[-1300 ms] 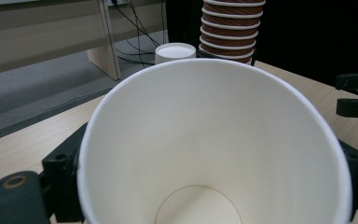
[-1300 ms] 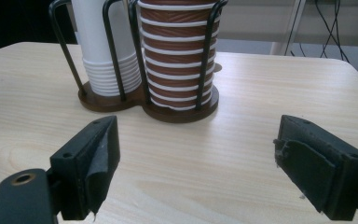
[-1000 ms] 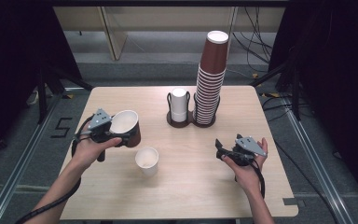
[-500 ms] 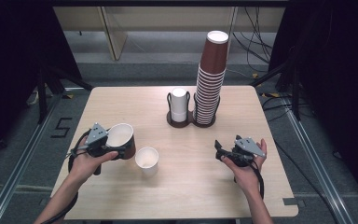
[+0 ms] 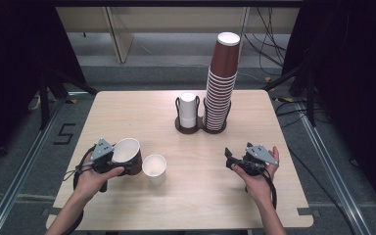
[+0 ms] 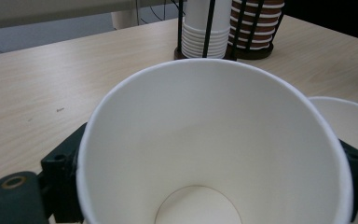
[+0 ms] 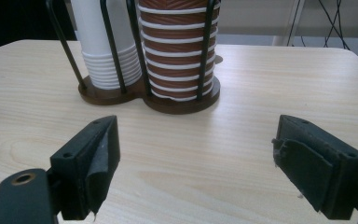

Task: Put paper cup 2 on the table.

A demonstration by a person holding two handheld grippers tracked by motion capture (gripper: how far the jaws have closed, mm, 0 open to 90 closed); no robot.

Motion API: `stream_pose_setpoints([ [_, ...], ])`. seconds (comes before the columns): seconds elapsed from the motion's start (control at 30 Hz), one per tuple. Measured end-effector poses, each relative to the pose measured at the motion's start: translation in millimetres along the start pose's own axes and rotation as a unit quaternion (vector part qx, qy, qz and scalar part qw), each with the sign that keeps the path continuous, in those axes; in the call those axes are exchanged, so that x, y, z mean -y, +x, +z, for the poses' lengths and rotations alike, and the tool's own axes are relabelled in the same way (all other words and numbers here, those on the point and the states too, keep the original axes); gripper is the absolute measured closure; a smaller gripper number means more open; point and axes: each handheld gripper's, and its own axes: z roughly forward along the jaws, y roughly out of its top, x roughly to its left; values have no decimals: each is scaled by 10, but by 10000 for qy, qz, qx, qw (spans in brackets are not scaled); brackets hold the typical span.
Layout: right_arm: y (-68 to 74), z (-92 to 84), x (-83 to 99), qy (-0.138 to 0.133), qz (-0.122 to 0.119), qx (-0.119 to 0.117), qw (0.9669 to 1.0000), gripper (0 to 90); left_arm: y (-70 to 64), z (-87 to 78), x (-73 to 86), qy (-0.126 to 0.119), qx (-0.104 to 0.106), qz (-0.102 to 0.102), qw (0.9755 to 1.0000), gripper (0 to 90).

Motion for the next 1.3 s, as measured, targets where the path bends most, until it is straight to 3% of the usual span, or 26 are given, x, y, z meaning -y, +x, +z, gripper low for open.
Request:
stream_pose_setpoints([
  [0.13,6,1,10,-7,68,-11,10000,155,-7,13,71,12,5,-62,10000,118],
  [0.37,10,7,18,20,-36,-12,10000,155,-9,-7,91,-41,21,-99,9999,113],
  [0.67,11,15,24,10,-61,-64,10000,156,-35,11,92,-24,55,30,10000,86],
  [0.9,29,2,32,51,39,22,10000,156,-37,11,121,-80,251,-94,9996,0],
  [1.0,28,-1,34,62,32,23,10000,156,-43,-18,110,-113,249,-59,9996,0],
  [1.03,6,12,35,-26,-96,3,10000,156,-42,-24,109,-128,288,-57,9995,0],
  [1.07,25,17,43,4,15,19,10000,156,-43,-29,110,-152,296,-49,9994,0],
  [1.1,9,17,39,40,-90,5,10000,156,-43,-43,107,-134,276,-27,9995,0],
  [1.17,20,4,37,71,10,-46,10000,156,-41,-60,106,-171,302,-64,9994,0],
  [1.2,7,18,39,25,-98,-4,9999,156,-37,-61,109,-222,343,-52,9991,0],
  [1.3,29,17,41,44,20,2,10000,156,-41,-87,111,-181,336,-14,9993,0],
])
